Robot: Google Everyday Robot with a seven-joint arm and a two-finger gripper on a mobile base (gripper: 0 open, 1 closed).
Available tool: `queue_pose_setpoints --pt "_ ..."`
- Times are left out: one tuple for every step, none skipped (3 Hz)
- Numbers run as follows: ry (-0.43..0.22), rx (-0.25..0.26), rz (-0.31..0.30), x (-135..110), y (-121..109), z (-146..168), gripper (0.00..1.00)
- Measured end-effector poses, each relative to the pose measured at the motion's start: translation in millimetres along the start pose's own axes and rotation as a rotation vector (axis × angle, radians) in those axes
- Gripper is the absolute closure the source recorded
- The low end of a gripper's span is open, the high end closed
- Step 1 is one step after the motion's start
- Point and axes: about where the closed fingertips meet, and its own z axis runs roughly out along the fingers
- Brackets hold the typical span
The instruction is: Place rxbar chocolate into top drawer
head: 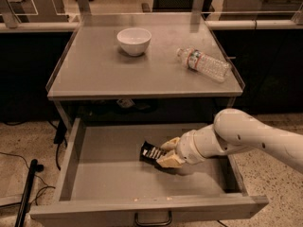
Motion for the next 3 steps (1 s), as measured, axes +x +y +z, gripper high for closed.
queue_pose_setpoints --pt "-0.010 0.005 0.014 10.0 0.1 9.3 1.00" --pt "-0.010 0.005 0.014 10.2 0.0 9.5 0.82" --pt "-0.010 0.005 0.014 10.2 0.0 9.5 0.58"
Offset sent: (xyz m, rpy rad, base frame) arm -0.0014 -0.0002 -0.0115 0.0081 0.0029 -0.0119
